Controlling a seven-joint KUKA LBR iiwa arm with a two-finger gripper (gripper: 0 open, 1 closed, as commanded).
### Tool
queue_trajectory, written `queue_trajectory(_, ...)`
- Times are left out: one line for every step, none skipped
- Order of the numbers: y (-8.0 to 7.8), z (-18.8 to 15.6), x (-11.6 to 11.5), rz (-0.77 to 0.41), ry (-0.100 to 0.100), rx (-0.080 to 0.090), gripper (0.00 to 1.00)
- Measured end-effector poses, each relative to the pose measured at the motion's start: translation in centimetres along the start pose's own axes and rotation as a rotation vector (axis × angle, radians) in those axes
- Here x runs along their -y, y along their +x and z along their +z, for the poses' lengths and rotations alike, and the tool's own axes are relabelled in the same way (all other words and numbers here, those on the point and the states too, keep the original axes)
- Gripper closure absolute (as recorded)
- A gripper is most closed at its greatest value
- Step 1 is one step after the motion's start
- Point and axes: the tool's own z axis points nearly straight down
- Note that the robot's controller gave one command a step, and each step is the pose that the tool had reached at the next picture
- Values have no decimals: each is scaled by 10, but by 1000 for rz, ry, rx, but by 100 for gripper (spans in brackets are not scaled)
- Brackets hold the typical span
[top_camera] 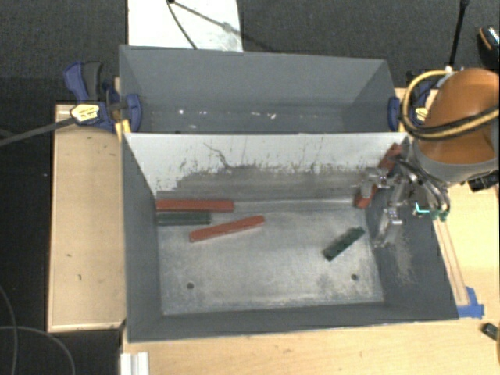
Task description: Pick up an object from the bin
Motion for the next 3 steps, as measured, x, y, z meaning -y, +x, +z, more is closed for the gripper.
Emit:
queue_trajectory(-11,95,-30,-351,0,3,0)
queue_trajectory(-12,94,-30,-354,2,6,100)
queue_trajectory(-3,-78,-24,-504,6,15,100)
